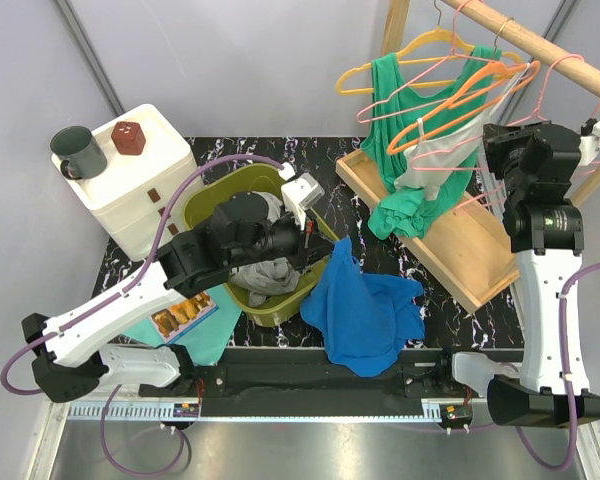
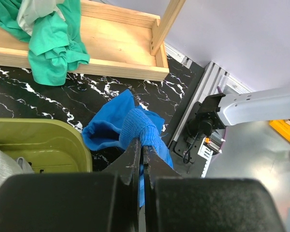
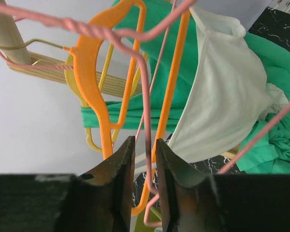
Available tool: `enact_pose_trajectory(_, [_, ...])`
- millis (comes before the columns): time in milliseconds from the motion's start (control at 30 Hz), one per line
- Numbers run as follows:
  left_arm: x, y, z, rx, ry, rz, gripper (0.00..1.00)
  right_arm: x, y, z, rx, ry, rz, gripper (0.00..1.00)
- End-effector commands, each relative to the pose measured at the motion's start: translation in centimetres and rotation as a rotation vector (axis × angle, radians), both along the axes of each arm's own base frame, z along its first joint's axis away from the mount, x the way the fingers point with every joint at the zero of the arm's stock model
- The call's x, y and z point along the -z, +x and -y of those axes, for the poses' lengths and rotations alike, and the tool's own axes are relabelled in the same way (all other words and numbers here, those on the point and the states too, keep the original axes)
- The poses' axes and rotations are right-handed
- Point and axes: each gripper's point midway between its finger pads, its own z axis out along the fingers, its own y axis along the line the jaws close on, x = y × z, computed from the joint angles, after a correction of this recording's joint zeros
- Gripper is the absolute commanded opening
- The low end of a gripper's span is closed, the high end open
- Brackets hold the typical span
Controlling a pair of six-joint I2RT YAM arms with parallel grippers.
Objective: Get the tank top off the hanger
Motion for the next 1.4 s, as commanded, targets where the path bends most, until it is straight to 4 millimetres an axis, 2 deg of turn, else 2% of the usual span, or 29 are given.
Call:
enact_pose_trajectory(0, [-3.0, 1.1, 0.2, -0.032, -0.059, 0.073, 0.00, -1.5, -2.0, -1.2, -0.084, -0.062, 0.061, 0.35])
enact_pose_trajectory(33, [-3.2, 1.3, 0.2, -0.032, -0.059, 0.082, 0.00, -1.4, -2.3, -1.5, -0.100, -0.068, 0.061, 0.43])
enact_pose_trajectory(233, [-4.5, 2.5, 0.9, -0.036, -0.063, 0.105, 0.00, -1.3, -5.3, -4.1, -0.257, -0.143, 0.068, 0.66])
enact_pose_trajectory(267, [-5.6, 2.7, 0.8, -0.039, -0.081, 0.117, 0.00, -1.6, -5.8, -4.4, -0.280, -0.175, 0.068, 0.70])
enact_pose_trajectory(300, [-5.6, 3.0, 1.1, -0.037, -0.077, 0.116, 0.00, -0.9, -6.3, -4.8, -0.311, -0.182, 0.030, 0.71])
enact_pose_trajectory(333, [-6.8, 3.0, 1.1, -0.034, -0.094, 0.133, 0.00, -1.2, -6.8, -5.0, -0.326, -0.217, 0.028, 0.75])
enact_pose_trajectory(400, [-7.1, 3.5, 1.5, -0.029, -0.090, 0.141, 0.00, -0.4, -7.9, -5.2, -0.353, -0.246, -0.014, 0.84])
enact_pose_trajectory(433, [-8.3, 3.5, 1.6, -0.024, -0.109, 0.156, 0.00, -0.8, -8.7, -5.2, -0.363, -0.288, -0.007, 0.87])
enact_pose_trajectory(467, [-8.5, 3.6, 1.8, -0.021, -0.110, 0.159, 0.00, -0.4, -9.5, -5.5, -0.386, -0.301, -0.032, 0.94])
enact_pose_trajectory(533, [-9.0, 3.8, 2.5, -0.003, -0.112, 0.165, 0.00, -1.0, -11.1, -5.6, -0.409, -0.371, -0.027, 1.00])
enact_pose_trajectory(567, [-9.0, 3.8, 2.7, 0.005, -0.108, 0.165, 0.00, -0.7, -12.0, -6.2, -0.447, -0.381, -0.038, 1.00])
enact_pose_trajectory(633, [-8.3, 4.2, 3.7, 0.024, -0.090, 0.157, 0.00, -1.7, -13.8, -7.0, -0.492, -0.415, -0.002, 1.00])
enact_pose_trajectory(700, [-7.2, 4.6, 4.3, 0.022, -0.068, 0.140, 0.00, -1.9, -15.9, -8.3, -0.567, -0.421, 0.023, 1.00])
enact_pose_trajectory(767, [-4.8, 5.3, 5.3, 0.021, -0.025, 0.103, 0.00, -1.7, -17.5, -9.2, -0.627, -0.429, 0.033, 1.00])
enact_pose_trajectory(867, [-0.5, 5.8, 6.4, 0.023, 0.053, 0.043, 0.00, -1.1, -19.8, -9.9, -0.668, -0.431, 0.040, 1.00])
enact_pose_trajectory(900, [1.6, 5.9, 6.4, 0.014, 0.093, 0.019, 0.00, -0.9, -20.8, -10.1, -0.669, -0.430, 0.053, 1.00])
enact_pose_trajectory(967, [3.9, 5.6, 6.9, 0.006, 0.127, -0.007, 0.00, -0.8, -22.0, -10.5, -0.686, -0.426, 0.074, 1.00])
enact_pose_trajectory(1000, [5.9, 5.4, 6.8, 0.004, 0.160, -0.027, 0.00, -0.7, -22.7, -10.7, -0.690, -0.426, 0.089, 1.00])
enact_pose_trajectory(1067, [7.1, 4.7, 7.2, 0.010, 0.159, -0.042, 0.00, -0.6, -23.5, -10.9, -0.700, -0.420, 0.098, 1.00])
enact_pose_trajectory(1100, [8.9, 4.4, 7.0, 0.009, 0.186, -0.065, 0.01, -0.6, -23.9, -11.0, -0.701, -0.415, 0.106, 1.00])
enact_pose_trajectory(1167, [10.1, 3.8, 7.3, 0.011, 0.191, -0.080, 0.06, -0.5, -24.3, -11.1, -0.707, -0.413, 0.114, 1.00])
enact_pose_trajectory(1200, [11.8, 3.7, 6.8, -0.006, 0.221, -0.092, 0.07, -0.5, -24.6, -11.2, -0.707, -0.412, 0.121, 1.00])
enact_pose_trajectory(1233, [12.5, 3.4, 6.8, -0.011, 0.234, -0.096, 0.08, -0.5, -24.7, -11.1, -0.702, -0.414, 0.123, 1.00])
enact_pose_trajectory(1333, [14.8, 3.4, 6.1, -0.042, 0.280, -0.110, 0.18, -0.7, -25.3, -11.1, -0.692, -0.411, 0.142, 1.00])
enact_pose_trajectory(1367, [15.2, 3.4, 5.9, -0.050, 0.290, -0.114, 0.24, -0.8, -25.5, -11.2, -0.692, -0.410, 0.149, 1.00])
